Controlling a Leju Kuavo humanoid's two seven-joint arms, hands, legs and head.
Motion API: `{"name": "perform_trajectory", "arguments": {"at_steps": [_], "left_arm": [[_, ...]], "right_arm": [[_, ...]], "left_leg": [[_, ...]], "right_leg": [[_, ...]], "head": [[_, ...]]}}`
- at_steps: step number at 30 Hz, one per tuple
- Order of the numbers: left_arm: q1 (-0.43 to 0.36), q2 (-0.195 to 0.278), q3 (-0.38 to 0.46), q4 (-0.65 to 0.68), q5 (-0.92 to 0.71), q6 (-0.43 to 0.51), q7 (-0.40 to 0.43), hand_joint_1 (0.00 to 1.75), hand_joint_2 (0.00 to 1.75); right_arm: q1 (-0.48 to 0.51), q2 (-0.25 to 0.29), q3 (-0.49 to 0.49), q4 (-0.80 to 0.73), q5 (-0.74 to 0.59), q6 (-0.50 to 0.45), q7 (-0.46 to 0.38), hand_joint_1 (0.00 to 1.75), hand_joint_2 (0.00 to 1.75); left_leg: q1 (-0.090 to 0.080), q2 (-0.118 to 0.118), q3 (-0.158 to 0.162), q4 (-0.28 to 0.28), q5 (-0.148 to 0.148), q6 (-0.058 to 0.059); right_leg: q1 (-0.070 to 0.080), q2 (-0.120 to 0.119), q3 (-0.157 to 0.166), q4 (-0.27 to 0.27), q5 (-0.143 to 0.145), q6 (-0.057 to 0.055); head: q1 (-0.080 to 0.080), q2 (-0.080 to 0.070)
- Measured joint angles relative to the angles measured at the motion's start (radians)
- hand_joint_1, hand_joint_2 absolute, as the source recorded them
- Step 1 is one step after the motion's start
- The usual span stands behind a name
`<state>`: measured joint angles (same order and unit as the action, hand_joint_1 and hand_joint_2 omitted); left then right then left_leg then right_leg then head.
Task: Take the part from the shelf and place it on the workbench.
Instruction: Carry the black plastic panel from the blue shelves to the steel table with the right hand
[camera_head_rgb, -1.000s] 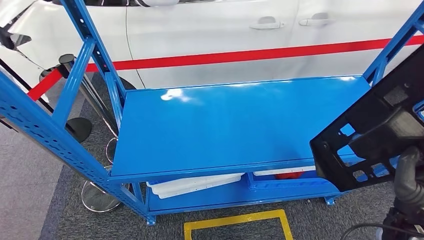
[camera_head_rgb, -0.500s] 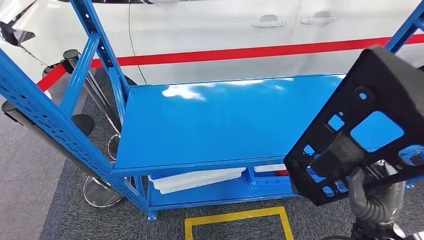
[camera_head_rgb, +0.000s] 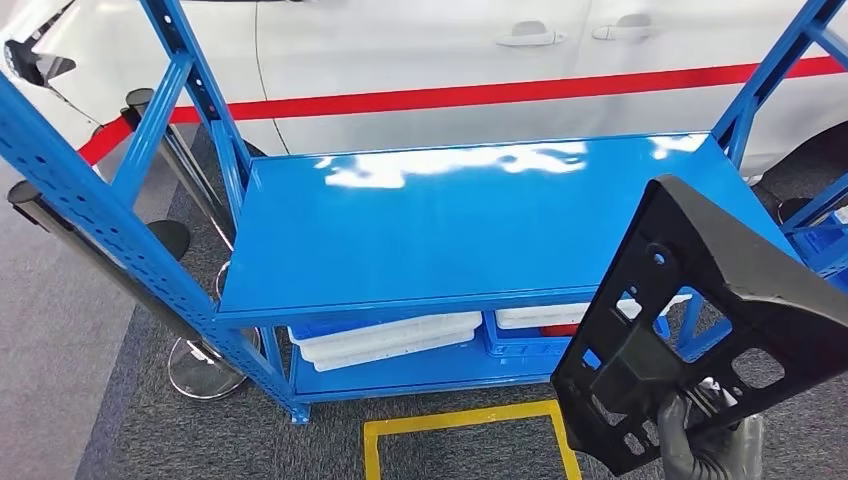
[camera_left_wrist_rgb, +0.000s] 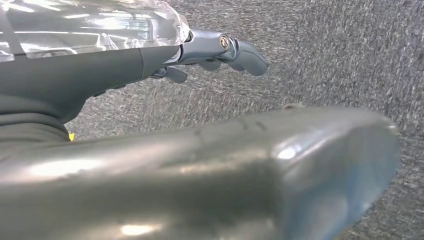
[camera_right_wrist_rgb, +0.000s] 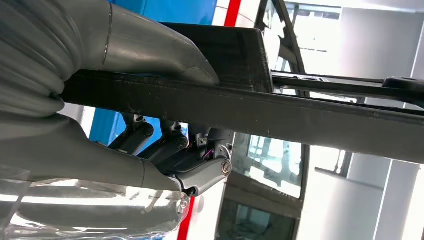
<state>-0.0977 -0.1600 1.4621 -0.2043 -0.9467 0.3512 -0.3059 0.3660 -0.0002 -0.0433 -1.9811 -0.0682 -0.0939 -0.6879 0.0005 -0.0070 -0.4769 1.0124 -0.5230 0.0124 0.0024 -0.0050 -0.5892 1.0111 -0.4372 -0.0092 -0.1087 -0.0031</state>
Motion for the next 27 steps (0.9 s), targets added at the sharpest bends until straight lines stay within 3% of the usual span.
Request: {"name": "perform_trajectory", "arguments": {"at_steps": [3,4,6,8,9,10,11,12,14,16,18,19,20,22,24,25,26,27], "left_arm": [[0.0,0.02,0.008,0.0,0.013,-0.016,0.005,0.0,0.0],[-0.001,0.025,0.01,0.0,0.016,-0.02,0.006,0.0,0.0],[-0.002,0.037,0.013,0.0,0.023,-0.028,0.008,0.0,0.0],[-0.001,0.053,0.018,-0.001,0.032,-0.041,0.011,0.0,0.0],[-0.001,0.063,0.021,-0.001,0.036,-0.048,0.015,0.0,0.0],[-0.001,0.073,0.025,-0.001,0.04,-0.054,0.021,0.0,0.0],[-0.001,0.083,0.028,-0.001,0.043,-0.06,0.029,0.0,0.0],[-0.002,0.093,0.031,-0.001,0.046,-0.064,0.038,0.0,0.0],[-0.001,0.111,0.035,-0.001,0.052,-0.068,0.053,0.0,0.0],[-0.002,0.13,0.042,-0.002,0.061,-0.065,0.069,0.0,0.0],[-0.004,0.146,0.05,-0.002,0.069,-0.061,0.085,0.0,0.0],[-0.005,0.154,0.053,-0.002,0.071,-0.059,0.093,0.0,0.0],[-0.004,0.162,0.055,-0.002,0.071,-0.058,0.1,0.0,0.0],[0.002,0.177,0.057,-0.002,0.07,-0.055,0.113,0.0,0.0],[0.008,0.188,0.058,-0.002,0.068,-0.053,0.124,0.0,0.0],[0.01,0.194,0.059,-0.002,0.068,-0.053,0.129,0.0,0.0],[0.01,0.198,0.059,-0.002,0.067,-0.052,0.133,0.0,0.0],[0.011,0.201,0.06,-0.002,0.066,-0.051,0.136,0.0,0.0]], "right_arm": [[0.017,0.002,0.0,0.0,-0.04,0.035,-0.005,1.75,1.75],[0.021,0.002,0.001,0.001,-0.049,0.044,-0.006,1.75,1.75],[0.026,0.003,0.001,0.004,-0.058,0.058,-0.006,1.75,1.75],[0.028,0.005,0.001,0.01,-0.06,0.071,-0.006,1.75,1.75],[0.029,0.007,0.001,0.014,-0.06,0.078,-0.006,1.75,1.75],[0.029,0.01,0.001,0.018,-0.059,0.087,-0.006,1.75,1.75],[0.029,0.013,0.001,0.023,-0.059,0.098,-0.006,1.75,1.75],[0.029,0.017,0.001,0.027,-0.059,0.11,-0.006,1.75,1.75],[0.025,0.027,0.001,0.036,-0.059,0.136,-0.006,1.75,1.75],[0.017,0.041,0.002,0.046,-0.063,0.165,-0.006,1.75,1.75],[0.009,0.058,0.002,0.06,-0.07,0.194,-0.006,1.75,1.75],[0.004,0.069,0.002,0.068,-0.073,0.206,-0.006,1.75,1.75],[-0.001,0.079,0.002,0.077,-0.076,0.217,-0.006,1.75,1.75],[-0.01,0.099,0.002,0.096,-0.079,0.234,-0.006,1.75,1.75],[-0.016,0.114,0.004,0.117,-0.08,0.244,-0.006,1.75,1.75],[-0.016,0.119,0.005,0.128,-0.081,0.246,-0.006,1.75,1.75],[-0.017,0.123,0.006,0.139,-0.081,0.249,-0.006,1.75,1.75],[-0.017,0.127,0.007,0.149,-0.081,0.25,-0.006,1.75,1.75]], "left_leg": [[-0.003,0.008,-0.002,-0.022,0.012,0.007],[0.001,0.014,-0.005,-0.027,0.02,0.012],[0.007,0.031,-0.019,-0.035,0.037,0.022],[0.005,0.047,-0.039,-0.031,0.048,0.026],[0.005,0.056,-0.05,-0.027,0.053,0.025],[0.005,0.065,-0.06,-0.022,0.057,0.023],[0.005,0.074,-0.07,-0.016,0.06,0.021],[0.005,0.083,-0.078,-0.01,0.063,0.018],[0.004,0.1,-0.088,0.0,0.067,0.009],[0.002,0.116,-0.088,0.004,0.073,-0.002],[0.004,0.13,-0.088,0.004,0.078,-0.016],[0.006,0.117,-0.092,0.011,0.069,-0.024],[0.007,0.094,-0.101,0.032,0.045,-0.03],[0.01,0.035,-0.135,0.13,-0.039,-0.036],[0.009,0.016,-0.165,0.248,-0.108,-0.031],[0.009,0.013,-0.162,0.27,-0.114,-0.027],[0.008,0.011,-0.141,0.253,-0.101,-0.022],[0.005,0.004,-0.101,0.197,-0.075,-0.015]], "right_leg": [[-0.003,0.008,-0.006,0.002,0.013,0.017],[-0.003,0.01,-0.012,0.01,0.004,0.022],[-0.007,0.011,-0.04,0.076,-0.057,0.032],[-0.014,0.01,-0.082,0.2,-0.138,0.043],[-0.018,0.009,-0.092,0.248,-0.156,0.047],[-0.022,0.007,-0.087,0.266,-0.153,0.051],[-0.025,0.004,-0.062,0.243,-0.133,0.053],[-0.027,-0.008,-0.017,0.184,-0.105,0.054],[-0.023,-0.052,0.067,0.051,-0.08,0.047],[-0.013,-0.075,0.091,0.0,-0.08,0.029],[-0.01,-0.055,0.079,-0.003,-0.068,0.009],[-0.011,-0.044,0.072,-0.006,-0.06,0.0],[-0.013,-0.033,0.064,-0.008,-0.05,-0.009],[-0.01,-0.011,0.042,-0.01,-0.031,-0.023],[-0.002,0.017,0.017,-0.008,-0.012,-0.03],[0.002,0.032,0.005,-0.007,-0.003,-0.031],[0.005,0.046,-0.006,-0.005,0.005,-0.031],[0.008,0.061,-0.015,-0.003,0.013,-0.031]], "head": [[0.0,0.0],[0.0,0.0],[0.001,0.0],[0.001,0.0],[0.001,0.0],[0.001,0.0],[0.001,0.0],[0.001,0.0],[0.001,0.0],[0.0,0.0],[0.0,0.0],[0.0,0.0],[0.0,0.0],[0.0,0.0],[0.0,0.0],[0.0,0.0],[0.0,0.0],[0.0,0.0]]}}
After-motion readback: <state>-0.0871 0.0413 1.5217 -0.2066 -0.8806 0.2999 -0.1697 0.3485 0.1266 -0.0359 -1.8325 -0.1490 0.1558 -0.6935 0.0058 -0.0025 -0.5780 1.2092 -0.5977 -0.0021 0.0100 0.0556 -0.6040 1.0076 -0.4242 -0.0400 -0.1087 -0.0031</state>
